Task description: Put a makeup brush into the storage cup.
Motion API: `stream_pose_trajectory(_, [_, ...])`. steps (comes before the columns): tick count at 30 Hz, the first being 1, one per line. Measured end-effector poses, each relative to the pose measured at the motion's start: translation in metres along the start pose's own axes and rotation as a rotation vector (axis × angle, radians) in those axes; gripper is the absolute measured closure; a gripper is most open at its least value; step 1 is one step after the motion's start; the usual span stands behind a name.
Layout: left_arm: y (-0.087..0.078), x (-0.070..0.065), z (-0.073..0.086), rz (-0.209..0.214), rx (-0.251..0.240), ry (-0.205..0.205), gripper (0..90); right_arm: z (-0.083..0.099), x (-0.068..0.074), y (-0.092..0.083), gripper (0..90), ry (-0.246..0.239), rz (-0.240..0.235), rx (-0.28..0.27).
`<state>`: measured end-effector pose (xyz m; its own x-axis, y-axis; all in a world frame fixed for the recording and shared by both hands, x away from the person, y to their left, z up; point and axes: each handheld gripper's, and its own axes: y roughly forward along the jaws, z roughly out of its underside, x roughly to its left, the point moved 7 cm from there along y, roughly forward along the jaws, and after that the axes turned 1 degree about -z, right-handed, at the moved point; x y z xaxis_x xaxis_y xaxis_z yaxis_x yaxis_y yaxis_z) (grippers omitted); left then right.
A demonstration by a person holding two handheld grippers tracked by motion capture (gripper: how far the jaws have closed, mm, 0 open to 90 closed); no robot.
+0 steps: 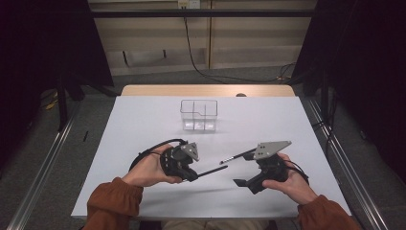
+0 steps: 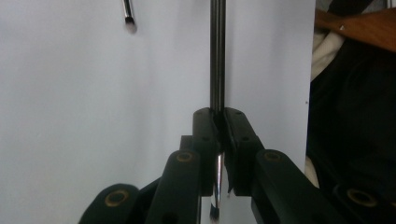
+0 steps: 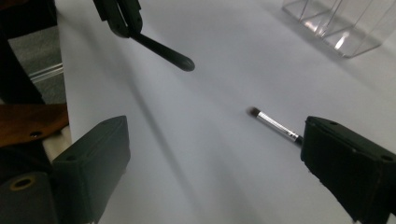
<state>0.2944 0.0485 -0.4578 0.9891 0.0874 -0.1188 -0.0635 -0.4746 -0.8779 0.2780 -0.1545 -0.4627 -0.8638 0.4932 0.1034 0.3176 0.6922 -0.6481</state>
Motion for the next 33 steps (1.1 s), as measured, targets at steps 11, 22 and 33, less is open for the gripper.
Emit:
stream_pose_trajectory(11, [0.003,-0.001,0.000,0.001,0.029,0.018,84.0,-0.007,0.001,0.014,7.9,-0.035,-0.074,0.175])
stream_pose_trajectory(22, [0.010,-0.006,-0.001,0.007,0.072,0.050,84.0,-0.011,0.009,0.022,7.0,-0.110,-0.154,0.302])
stream_pose_trajectory(33, [0.014,-0.009,-0.001,0.005,0.087,0.049,84.0,-0.020,0.013,0.033,25.1,-0.154,-0.203,0.422])
